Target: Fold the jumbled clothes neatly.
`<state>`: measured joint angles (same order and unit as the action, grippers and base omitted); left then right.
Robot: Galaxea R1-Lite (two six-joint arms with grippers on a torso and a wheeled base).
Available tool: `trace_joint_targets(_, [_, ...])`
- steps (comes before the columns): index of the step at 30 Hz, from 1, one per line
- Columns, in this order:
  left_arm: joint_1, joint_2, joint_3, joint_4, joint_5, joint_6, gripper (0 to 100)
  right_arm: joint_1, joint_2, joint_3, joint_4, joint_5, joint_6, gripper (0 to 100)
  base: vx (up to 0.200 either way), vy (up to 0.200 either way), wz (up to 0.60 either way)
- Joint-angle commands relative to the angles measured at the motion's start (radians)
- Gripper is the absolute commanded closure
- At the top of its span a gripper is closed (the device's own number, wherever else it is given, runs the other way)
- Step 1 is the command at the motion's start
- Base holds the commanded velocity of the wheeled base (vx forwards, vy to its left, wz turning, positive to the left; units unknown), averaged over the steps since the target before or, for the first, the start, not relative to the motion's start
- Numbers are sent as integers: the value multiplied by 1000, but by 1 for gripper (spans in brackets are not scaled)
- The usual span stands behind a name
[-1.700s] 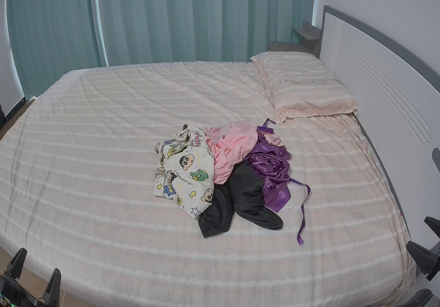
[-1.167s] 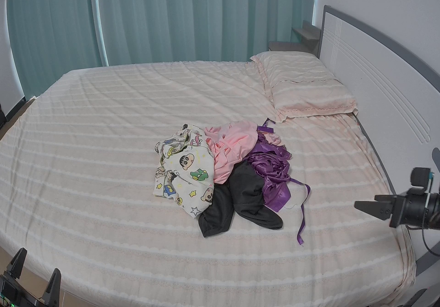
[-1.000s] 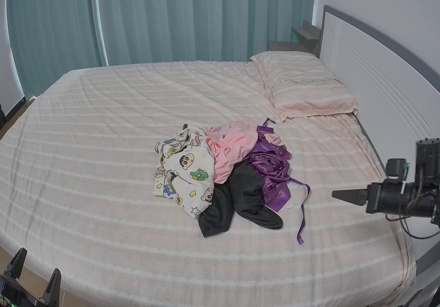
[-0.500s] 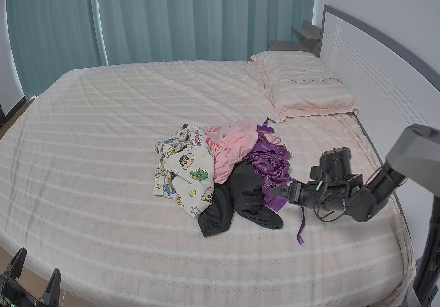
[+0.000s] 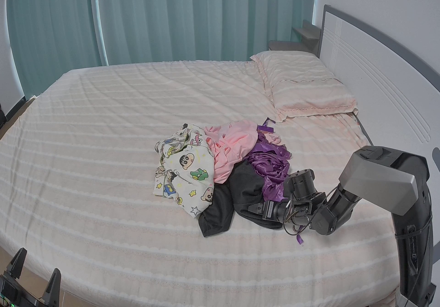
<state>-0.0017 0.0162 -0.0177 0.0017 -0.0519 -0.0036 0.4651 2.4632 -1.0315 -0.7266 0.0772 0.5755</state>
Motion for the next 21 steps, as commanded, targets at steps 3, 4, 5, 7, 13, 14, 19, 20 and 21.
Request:
trace_joint_targets(3, [0, -16, 16, 0, 0, -1, 0, 43, 30, -15, 1, -1, 0, 0, 0, 0, 0])
trace_joint_targets(4, [0, -16, 16, 0, 0, -1, 0, 43, 30, -15, 1, -1, 0, 0, 0, 0, 0])
trace_joint_targets(5, [0, -16, 16, 0, 0, -1, 0, 43, 30, -15, 1, -1, 0, 100, 0, 0, 0])
trace_joint_targets(7, [0, -16, 16, 0, 0, -1, 0, 55, 19, -28, -1, -1, 0, 100, 0, 0, 0])
trace_joint_targets(13, [0, -16, 16, 0, 0, -1, 0, 38, -24, 7, 4, -25, -5, 100, 0, 0, 0])
trace_joint_targets(14, [0, -16, 16, 0, 0, 1, 0, 21, -43, 39, 4, -24, -8, 100, 0, 0, 0])
trace_joint_targets(19, [0, -16, 16, 0, 0, -1, 0, -16, -109, 128, -5, -16, -6, 100, 0, 0, 0])
trace_joint_targets(20, [0, -16, 16, 0, 0, -1, 0, -19, -125, 148, -7, -14, -2, 100, 0, 0, 0])
trace_joint_targets(21, [0, -16, 16, 0, 0, -1, 0, -19, -125, 148, -7, -14, -2, 100, 0, 0, 0])
